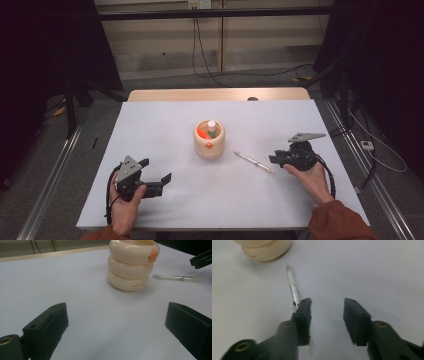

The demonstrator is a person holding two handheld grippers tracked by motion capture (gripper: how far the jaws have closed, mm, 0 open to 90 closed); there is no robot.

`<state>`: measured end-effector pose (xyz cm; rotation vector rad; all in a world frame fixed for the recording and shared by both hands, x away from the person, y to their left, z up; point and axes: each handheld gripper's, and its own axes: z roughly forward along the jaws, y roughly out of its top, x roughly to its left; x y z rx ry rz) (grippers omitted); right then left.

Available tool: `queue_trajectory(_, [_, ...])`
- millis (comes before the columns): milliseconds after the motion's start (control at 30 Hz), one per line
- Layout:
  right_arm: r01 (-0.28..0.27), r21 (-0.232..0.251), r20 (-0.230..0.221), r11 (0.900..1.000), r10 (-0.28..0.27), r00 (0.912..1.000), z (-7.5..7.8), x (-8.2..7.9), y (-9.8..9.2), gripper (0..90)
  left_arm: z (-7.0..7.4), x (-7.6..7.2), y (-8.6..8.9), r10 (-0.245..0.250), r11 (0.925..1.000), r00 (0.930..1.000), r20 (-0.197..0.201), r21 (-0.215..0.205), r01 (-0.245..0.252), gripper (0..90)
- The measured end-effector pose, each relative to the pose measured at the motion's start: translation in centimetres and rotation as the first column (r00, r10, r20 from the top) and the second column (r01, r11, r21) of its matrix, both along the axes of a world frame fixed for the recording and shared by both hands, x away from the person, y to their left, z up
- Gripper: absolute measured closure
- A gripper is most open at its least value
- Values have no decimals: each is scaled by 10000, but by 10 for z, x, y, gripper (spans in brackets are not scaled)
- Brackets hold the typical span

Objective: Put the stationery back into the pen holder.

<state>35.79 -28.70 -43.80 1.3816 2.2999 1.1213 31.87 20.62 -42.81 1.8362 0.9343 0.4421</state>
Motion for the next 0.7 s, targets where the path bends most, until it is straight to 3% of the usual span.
queue_trajectory(200, [-247, 334, 670, 9991, 224, 9975, 6, -4, 1, 323, 0, 0, 0, -5, 10000, 10000, -16, -6, 5, 46])
queue_trajectory(367, [-604, 347, 680, 9976, 580, 9960, 10, -2, 6, 160, 0, 0, 0, -16, 10000, 10000, -25, -13, 16, 46])
queue_trajectory(700, [-1263, 10, 794, 9920, 1258, 9889, 17, 11, 34, 144, 0, 0, -1, -46, 10000, 10000, 47, 85, 45, 45])
